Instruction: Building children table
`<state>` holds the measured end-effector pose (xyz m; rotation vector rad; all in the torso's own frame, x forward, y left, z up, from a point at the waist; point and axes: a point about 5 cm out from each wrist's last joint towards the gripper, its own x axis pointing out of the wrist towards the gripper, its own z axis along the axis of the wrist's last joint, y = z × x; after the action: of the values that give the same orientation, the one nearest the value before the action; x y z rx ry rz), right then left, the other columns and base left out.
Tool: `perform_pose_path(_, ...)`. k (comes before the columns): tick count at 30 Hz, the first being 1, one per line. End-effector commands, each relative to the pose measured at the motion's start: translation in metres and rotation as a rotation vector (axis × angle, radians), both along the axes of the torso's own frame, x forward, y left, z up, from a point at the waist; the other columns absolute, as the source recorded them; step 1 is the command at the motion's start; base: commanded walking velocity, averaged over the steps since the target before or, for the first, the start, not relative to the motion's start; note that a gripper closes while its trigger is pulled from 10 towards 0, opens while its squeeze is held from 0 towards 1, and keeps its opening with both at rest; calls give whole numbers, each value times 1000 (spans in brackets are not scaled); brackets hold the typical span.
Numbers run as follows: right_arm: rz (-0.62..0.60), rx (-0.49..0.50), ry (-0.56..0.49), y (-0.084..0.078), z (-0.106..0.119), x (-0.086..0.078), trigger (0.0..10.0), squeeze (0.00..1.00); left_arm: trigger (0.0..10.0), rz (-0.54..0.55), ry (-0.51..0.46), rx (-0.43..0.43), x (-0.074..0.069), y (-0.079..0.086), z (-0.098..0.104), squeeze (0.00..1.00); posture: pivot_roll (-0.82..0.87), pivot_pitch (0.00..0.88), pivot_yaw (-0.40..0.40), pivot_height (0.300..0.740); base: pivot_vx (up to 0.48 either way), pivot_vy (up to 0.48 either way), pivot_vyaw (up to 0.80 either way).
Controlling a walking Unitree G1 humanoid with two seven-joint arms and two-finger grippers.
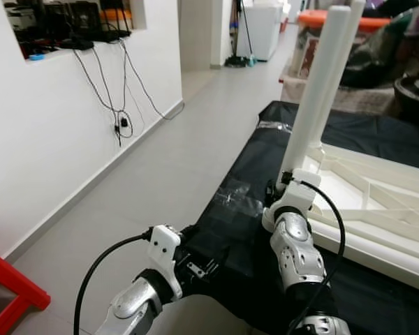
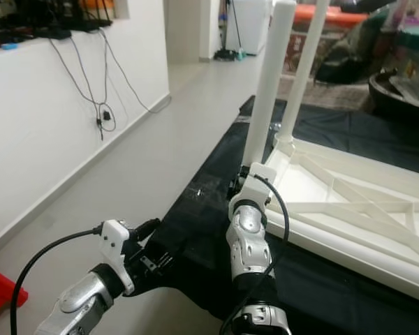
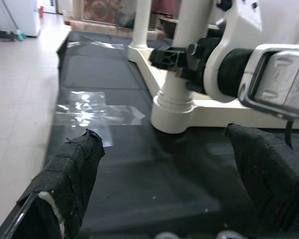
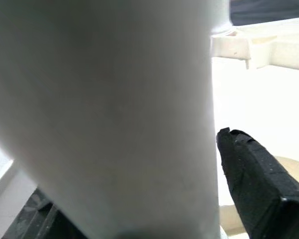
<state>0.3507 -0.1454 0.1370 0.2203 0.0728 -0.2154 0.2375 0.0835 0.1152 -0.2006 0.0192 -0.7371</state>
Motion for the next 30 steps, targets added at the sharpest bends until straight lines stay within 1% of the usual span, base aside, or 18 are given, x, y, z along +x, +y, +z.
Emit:
perform_pose_path(1, 103, 12, -59, 5, 8, 6, 10000, 412, 10000, 4, -6, 4, 0, 1, 0, 0, 64, 0, -1, 740, 0, 0, 0)
perform_pose_path(2, 276, 12, -103, 7, 13, 11, 10000, 0, 10000, 4, -7, 4, 0, 1, 0, 0, 65, 0, -3, 740, 0, 0, 0)
perform_pose_path(3, 276, 12, -103, 7, 13, 11, 10000, 0, 10000, 4, -7, 4, 0, 1, 0, 0, 65, 0, -3, 740, 0, 0, 0)
perform_pose_path(5, 386, 14, -128, 9, 16, 11, 10000, 0, 10000, 4, -7, 4, 0, 1, 0, 0, 65, 0, -3, 740, 0, 0, 0)
perform_pose_path(7, 711, 52, -148, 14, 22, 6, 10000, 0, 10000, 4, -7, 4, 0, 1, 0, 0, 64, 0, -2, 740, 0, 0, 0)
perform_pose_path(10, 807, 70, -147, 15, 23, 3, 10000, 0, 10000, 4, -7, 4, 1, 1, 0, 0, 64, 0, -2, 740, 0, 0, 0)
perform_pose_path(11, 976, 55, -143, 15, 25, -4, 10000, 0, 10000, 4, -7, 4, 1, 1, 0, 0, 66, 0, -4, 740, 0, 0, 0)
perform_pose_path(12, 976, 55, -143, 15, 25, -4, 10000, 0, 10000, 4, -7, 4, 1, 1, 0, 0, 66, 0, -4, 740, 0, 0, 0)
perform_pose_path(13, 1129, 31, -124, 14, 26, -10, 10000, 0, 10000, 4, -7, 4, 1, 1, 0, 0, 66, 0, -4, 740, 0, 0, 0)
perform_pose_path(14, 1129, 31, -124, 14, 26, -10, 10000, 0, 10000, 4, -7, 4, 1, 1, 0, 0, 66, 0, -4, 740, 0, 0, 0)
perform_pose_path(16, 1373, -5, -78, 13, 28, -18, 10000, 0, 10000, 5, -9, 4, 1, 1, 0, 0, 71, 0, -8, 740, 0, 0, 0)
perform_pose_path(17, 1373, -5, -78, 13, 28, -18, 10000, 0, 10000, 5, -9, 4, 1, 1, 0, 0, 71, 0, -8, 740, 0, 0, 0)
perform_pose_path(19, 1502, -42, -61, 15, 32, -16, 10000, 0, 10000, 5, -11, 4, 1, 0, 0, 0, 69, 0, -10, 740, 0, 0, 0)
perform_pose_path(24, 1590, -110, -44, 19, 33, -13, 10000, 0, 10000, 5, -11, 3, 1, 0, 1, 0, 70, 3, -8, 740, 0, 0, 0)
perform_pose_path(25, 1624, -156, -17, 21, 30, -12, 7451, 0, 10000, 4, -10, 3, 0, 0, 1, 0, 71, 4, -9, 740, 0, 0, 0)
perform_pose_path(26, 1624, -156, -17, 21, 30, -12, 7451, 0, 10000, 4, -10, 3, 0, 0, 1, 0, 71, 4, -9, 740, 0, 0, 0)
perform_pose_path(27, 1654, -205, 20, 24, 24, -13, 0, 0, 10000, 3, -9, 3, 0, 0, 1, 0, 70, 6, -8, 740, 0, 0, 0)
perform_pose_path(30, 1666, -240, 43, 26, 20, -14, 0, 0, 10000, 2, -8, 3, 0, 0, 0, 0, 72, 7, -7, 740, 0, 0, 0)
